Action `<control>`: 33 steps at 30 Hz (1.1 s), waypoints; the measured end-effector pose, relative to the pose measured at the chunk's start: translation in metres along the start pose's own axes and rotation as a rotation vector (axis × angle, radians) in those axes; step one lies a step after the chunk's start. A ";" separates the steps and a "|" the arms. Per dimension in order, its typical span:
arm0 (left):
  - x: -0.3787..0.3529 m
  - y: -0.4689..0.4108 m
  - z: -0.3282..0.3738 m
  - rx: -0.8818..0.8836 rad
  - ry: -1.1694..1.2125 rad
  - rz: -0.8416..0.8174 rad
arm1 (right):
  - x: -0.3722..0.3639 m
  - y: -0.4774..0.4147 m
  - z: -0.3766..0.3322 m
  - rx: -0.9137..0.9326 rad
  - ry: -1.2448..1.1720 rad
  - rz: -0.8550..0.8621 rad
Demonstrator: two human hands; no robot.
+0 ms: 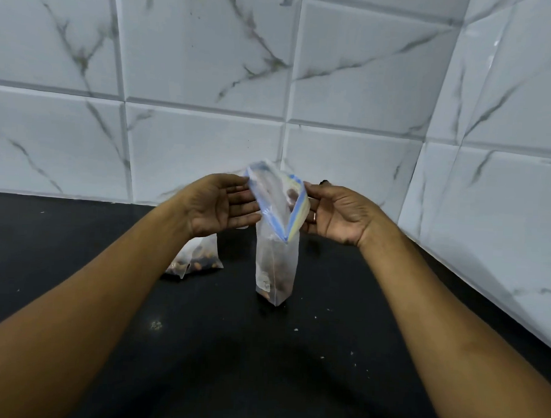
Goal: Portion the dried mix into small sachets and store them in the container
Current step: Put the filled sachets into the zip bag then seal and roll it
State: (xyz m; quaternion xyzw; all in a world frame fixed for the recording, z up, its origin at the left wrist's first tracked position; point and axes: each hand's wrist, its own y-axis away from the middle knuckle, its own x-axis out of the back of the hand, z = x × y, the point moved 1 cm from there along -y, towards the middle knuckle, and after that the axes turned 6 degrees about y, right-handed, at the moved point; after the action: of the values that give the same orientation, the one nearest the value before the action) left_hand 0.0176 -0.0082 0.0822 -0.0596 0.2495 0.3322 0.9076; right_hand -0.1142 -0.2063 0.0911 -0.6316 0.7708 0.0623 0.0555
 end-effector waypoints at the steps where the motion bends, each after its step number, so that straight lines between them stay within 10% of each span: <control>1: -0.003 0.000 -0.002 0.001 0.008 -0.030 | -0.003 -0.001 0.000 -0.009 0.010 0.001; 11: -0.011 -0.012 -0.003 -0.144 -0.253 0.142 | -0.003 -0.011 -0.003 0.030 0.024 0.167; 19: 0.021 -0.003 0.024 -0.536 -1.150 0.613 | 0.031 -0.005 -0.011 0.241 0.963 0.725; 27: 0.002 0.005 0.022 -0.145 -0.770 0.022 | 0.018 0.001 -0.008 0.132 0.552 0.165; 33: -0.007 0.005 0.015 0.053 -0.463 -0.050 | 0.006 -0.008 -0.007 0.069 0.304 0.064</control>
State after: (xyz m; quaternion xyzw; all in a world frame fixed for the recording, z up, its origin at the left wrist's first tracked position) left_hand 0.0160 -0.0045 0.0989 0.0359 0.0415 0.3076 0.9499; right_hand -0.1079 -0.2143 0.0968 -0.6067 0.7916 -0.0589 -0.0423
